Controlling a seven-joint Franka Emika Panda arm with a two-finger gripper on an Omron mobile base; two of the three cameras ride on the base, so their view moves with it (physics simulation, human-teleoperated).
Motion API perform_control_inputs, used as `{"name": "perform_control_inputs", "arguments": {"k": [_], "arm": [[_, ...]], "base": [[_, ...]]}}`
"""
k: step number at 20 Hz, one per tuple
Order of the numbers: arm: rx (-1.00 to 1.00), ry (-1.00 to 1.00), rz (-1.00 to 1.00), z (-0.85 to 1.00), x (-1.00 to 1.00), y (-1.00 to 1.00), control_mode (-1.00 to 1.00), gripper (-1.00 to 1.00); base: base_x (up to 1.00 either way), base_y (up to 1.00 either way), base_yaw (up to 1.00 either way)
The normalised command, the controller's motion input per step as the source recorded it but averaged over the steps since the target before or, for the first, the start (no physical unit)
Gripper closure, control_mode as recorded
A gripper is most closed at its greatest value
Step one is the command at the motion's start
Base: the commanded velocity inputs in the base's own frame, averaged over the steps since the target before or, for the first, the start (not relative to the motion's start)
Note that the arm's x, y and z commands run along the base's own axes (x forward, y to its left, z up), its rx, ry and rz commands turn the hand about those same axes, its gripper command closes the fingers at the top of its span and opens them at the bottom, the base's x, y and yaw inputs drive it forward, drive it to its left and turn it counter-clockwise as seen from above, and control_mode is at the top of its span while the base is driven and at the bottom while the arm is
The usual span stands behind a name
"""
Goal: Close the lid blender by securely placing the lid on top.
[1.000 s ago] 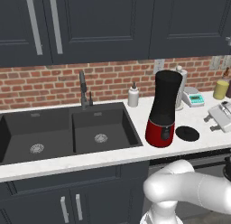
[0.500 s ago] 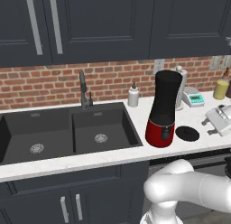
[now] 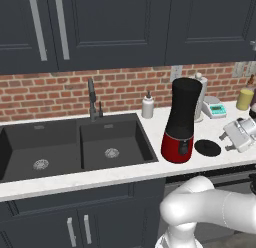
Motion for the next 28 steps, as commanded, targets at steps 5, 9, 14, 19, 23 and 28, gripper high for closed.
{"name": "perform_control_inputs", "arguments": {"k": [5,9,14,19,23,28], "arm": [[-0.01,0.0,0.03,-0.18,0.23,0.0,-1.0,-1.0],[-0.01,0.0,0.03,-0.16,0.27,0.0,-1.0,-1.0],[-0.01,0.0,0.06,-0.15,0.17,-0.05,-1.0,-1.0],[-0.02,0.0,0.07,-0.18,0.14,-0.09,-1.0,-1.0],[-0.02,0.0,0.06,-0.16,0.19,-0.11,-1.0,-1.0],[-0.01,-0.01,0.05,-0.15,0.2,-0.12,-1.0,-1.0]], "base": [[0.0,0.0,0.0],[0.0,0.0,0.0],[0.0,0.0,0.0],[0.0,0.0,0.0],[0.0,0.0,0.0],[0.0,0.0,0.0]]}}
